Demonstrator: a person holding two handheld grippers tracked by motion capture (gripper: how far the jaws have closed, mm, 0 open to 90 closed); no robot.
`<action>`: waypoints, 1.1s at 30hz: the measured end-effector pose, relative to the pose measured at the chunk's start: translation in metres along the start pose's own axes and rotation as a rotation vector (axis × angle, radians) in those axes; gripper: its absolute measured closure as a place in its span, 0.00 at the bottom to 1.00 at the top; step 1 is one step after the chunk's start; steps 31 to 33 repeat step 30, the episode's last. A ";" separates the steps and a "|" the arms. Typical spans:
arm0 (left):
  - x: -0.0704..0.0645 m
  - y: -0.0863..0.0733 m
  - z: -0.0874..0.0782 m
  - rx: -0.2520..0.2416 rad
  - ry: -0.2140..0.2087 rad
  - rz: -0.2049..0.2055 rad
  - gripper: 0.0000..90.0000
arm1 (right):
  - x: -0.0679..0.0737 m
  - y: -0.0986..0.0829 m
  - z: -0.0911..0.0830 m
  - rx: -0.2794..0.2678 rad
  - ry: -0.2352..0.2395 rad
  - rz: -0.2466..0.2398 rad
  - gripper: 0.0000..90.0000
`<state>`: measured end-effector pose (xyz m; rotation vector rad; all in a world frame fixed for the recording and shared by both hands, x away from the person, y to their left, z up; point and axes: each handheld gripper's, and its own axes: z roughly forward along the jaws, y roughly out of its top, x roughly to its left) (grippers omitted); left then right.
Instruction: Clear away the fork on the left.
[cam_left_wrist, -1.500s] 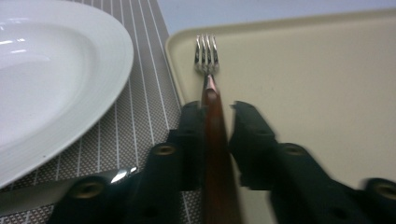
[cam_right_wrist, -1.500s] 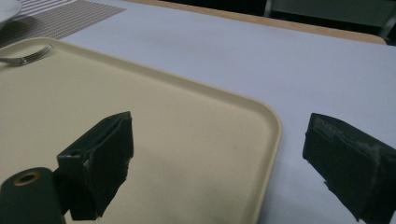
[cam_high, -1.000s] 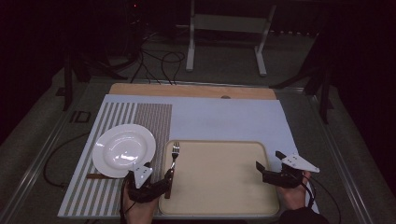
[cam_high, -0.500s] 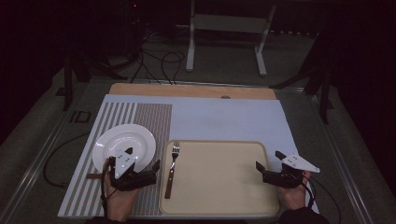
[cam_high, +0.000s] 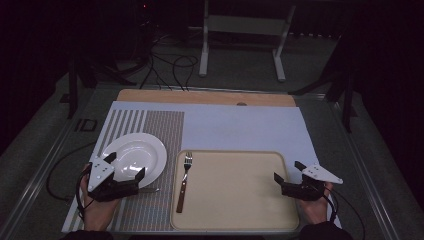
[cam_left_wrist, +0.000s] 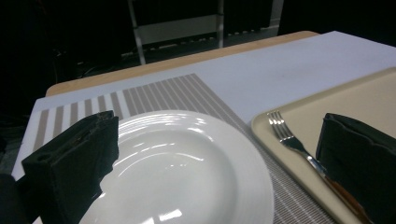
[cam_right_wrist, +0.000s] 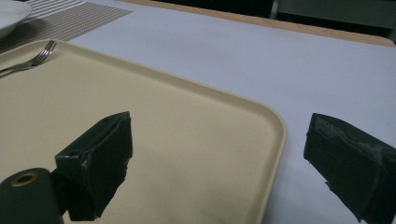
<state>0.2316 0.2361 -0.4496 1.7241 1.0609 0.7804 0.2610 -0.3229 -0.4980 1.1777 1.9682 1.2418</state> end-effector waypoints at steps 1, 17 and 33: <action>0.002 -0.002 -0.001 -0.002 -0.001 -0.005 0.00 | 0.000 0.000 0.000 0.000 0.000 0.000 0.09; 0.011 -0.032 -0.004 -0.018 -0.006 0.029 0.00 | -0.011 0.004 -0.001 -0.038 0.013 0.010 0.09; 0.014 -0.040 0.000 -0.021 -0.026 0.028 0.00 | -0.010 0.002 -0.006 -0.046 0.008 0.008 0.09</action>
